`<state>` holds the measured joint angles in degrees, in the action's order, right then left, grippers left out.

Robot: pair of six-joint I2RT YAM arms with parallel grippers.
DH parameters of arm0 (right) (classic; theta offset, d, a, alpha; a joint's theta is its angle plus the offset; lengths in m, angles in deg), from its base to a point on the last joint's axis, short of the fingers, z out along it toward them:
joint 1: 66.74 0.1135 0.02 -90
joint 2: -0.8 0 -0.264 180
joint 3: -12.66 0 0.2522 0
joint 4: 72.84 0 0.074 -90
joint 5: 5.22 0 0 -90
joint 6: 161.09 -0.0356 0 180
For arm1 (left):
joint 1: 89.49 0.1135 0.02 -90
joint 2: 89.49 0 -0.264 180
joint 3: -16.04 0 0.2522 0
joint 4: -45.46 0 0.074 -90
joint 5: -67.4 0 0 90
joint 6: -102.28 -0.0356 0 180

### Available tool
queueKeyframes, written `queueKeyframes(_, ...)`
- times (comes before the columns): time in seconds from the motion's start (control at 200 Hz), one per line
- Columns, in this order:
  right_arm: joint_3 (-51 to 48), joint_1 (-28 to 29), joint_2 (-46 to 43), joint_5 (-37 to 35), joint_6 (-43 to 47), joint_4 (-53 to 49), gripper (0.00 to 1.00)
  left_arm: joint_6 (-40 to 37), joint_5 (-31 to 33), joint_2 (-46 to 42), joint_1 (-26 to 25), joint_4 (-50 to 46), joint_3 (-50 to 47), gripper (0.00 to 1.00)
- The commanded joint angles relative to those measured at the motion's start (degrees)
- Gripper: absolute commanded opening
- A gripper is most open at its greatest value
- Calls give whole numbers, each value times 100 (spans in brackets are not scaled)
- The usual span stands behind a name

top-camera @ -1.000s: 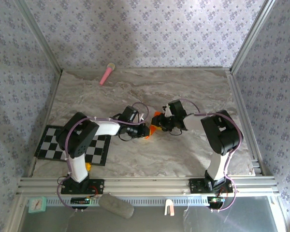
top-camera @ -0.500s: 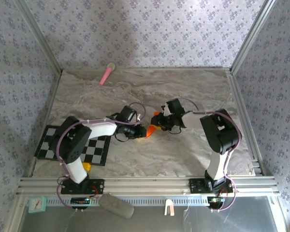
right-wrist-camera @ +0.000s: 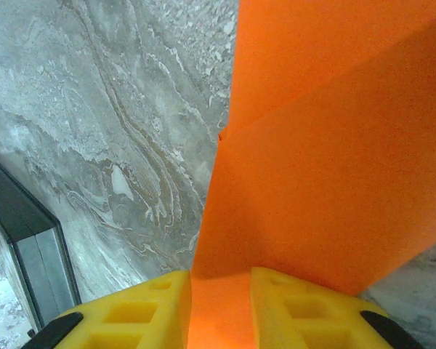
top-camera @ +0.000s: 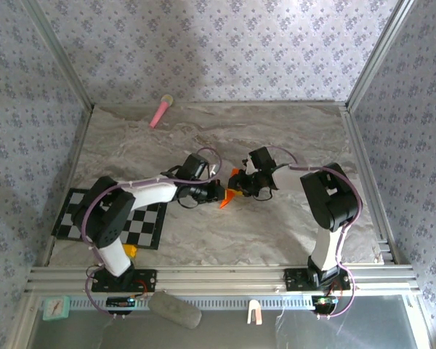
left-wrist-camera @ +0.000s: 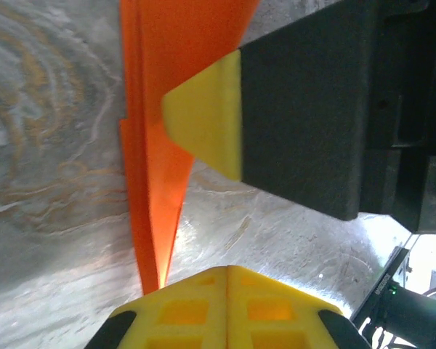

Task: Fold a paper plane with a square sheet of paper (pick it up from the middle)
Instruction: Fold the wing for the fifth time at the center of the table.

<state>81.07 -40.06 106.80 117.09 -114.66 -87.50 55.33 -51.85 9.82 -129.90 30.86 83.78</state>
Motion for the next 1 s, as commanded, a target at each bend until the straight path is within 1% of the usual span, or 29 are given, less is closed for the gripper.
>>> queueKeyframes(0.0,98,41,123,-94,125,-308,28,62,-204,261,-108,23,284,7)
queueKeyframes(0.29,107,50,106,-76,124,-340,28,50,153,508,-126,-338,373,5)
queueKeyframes(0.665,133,55,55,0,130,-347,32,145,7,685,-163,-304,331,5)
queueKeyframes(0.994,166,51,-109,79,105,-300,33,201,2,735,-200,-292,258,5)
